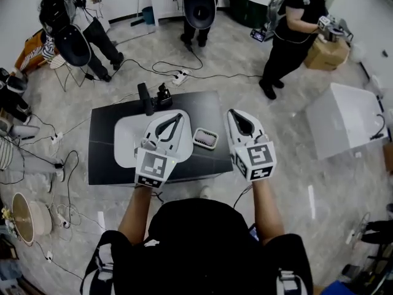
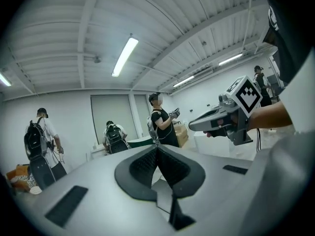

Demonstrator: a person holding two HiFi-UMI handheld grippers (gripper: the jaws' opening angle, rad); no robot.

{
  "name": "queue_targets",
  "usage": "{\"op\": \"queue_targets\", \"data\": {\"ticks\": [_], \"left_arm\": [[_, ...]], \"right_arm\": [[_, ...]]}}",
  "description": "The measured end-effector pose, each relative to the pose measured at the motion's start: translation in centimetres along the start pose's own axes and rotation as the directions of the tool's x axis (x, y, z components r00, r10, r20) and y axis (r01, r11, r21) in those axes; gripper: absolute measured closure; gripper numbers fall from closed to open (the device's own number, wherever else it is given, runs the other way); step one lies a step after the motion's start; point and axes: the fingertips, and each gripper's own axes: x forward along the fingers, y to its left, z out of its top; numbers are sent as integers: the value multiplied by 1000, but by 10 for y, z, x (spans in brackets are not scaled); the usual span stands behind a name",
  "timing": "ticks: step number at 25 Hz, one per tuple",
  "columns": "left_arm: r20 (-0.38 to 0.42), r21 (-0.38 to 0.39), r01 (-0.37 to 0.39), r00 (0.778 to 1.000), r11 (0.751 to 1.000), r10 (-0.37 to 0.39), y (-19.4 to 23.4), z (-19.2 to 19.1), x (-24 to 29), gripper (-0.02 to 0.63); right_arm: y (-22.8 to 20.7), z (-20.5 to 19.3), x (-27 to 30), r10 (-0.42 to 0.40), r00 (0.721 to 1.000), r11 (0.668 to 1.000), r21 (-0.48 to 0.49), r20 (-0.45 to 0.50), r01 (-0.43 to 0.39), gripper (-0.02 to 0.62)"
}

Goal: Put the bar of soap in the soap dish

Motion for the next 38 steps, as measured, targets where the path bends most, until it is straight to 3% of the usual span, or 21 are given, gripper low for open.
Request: {"op": "queue_targets", "data": {"ticks": [7, 13, 38], "left_arm": [[69, 28, 12, 997, 1000, -14, -3, 35, -10, 581], [88, 41, -1, 996, 999, -3, 4, 44, -12, 581], [90, 60, -27, 996, 998, 21, 15, 45, -15, 581]], "right_arm": [[-3, 35, -15, -37, 995, 999, -24, 88, 39, 561], [-1, 56, -23, -56, 990, 997, -37, 129, 62, 561], [2, 61, -18, -59, 987, 995, -66, 149, 70, 561]]}}
